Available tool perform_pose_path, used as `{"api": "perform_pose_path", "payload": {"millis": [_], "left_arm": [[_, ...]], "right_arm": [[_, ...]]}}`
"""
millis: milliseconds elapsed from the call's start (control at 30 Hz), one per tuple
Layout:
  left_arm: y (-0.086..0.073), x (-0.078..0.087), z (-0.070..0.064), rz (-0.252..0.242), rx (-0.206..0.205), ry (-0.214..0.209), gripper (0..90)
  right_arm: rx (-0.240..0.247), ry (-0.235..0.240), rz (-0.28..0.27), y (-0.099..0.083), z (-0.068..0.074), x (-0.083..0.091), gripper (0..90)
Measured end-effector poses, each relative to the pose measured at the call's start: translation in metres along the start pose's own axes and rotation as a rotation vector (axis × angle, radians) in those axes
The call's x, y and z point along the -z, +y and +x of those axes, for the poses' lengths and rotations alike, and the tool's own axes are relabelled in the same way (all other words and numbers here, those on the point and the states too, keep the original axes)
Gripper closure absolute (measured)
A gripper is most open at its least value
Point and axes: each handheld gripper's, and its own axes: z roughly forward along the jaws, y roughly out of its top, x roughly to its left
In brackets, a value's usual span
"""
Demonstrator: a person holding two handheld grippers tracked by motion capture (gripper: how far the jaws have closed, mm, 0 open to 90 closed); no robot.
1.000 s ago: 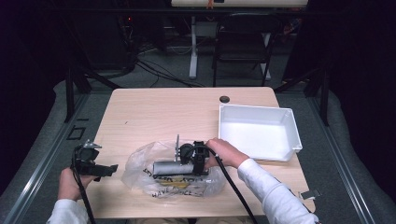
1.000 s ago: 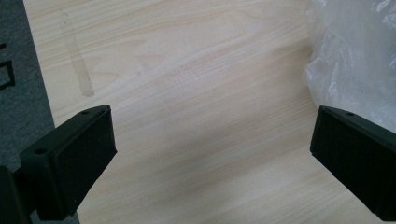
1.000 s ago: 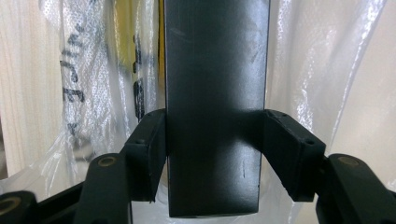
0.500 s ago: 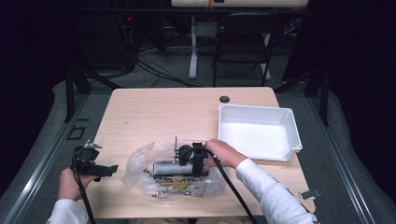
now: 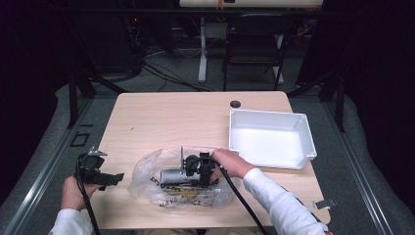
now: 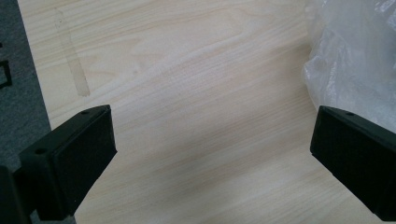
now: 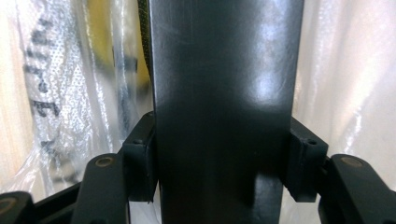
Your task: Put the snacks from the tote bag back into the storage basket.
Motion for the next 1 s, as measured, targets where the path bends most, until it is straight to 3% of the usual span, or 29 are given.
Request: {"api": "perform_pose_path", "payload": {"millis": [200,533,1000], "left_arm": [[0.0,0.0,0.0,0.001,-0.002,0.0,0.1],[0.0,0.0,0.0,0.0,-0.001,0.0,0.1],[0.0,-0.001,0.0,0.0,0.002,-0.002,0.1]], "right_arm": [[-0.003,0.006,0.013,0.002,-0.001,-0.006,40.6],[-0.034,0.034,-0.014,-0.001,-0.002,-0.004,42.0],[-0.047,0.006,-0.044,-0.007,-0.002,0.019,42.0]]}}
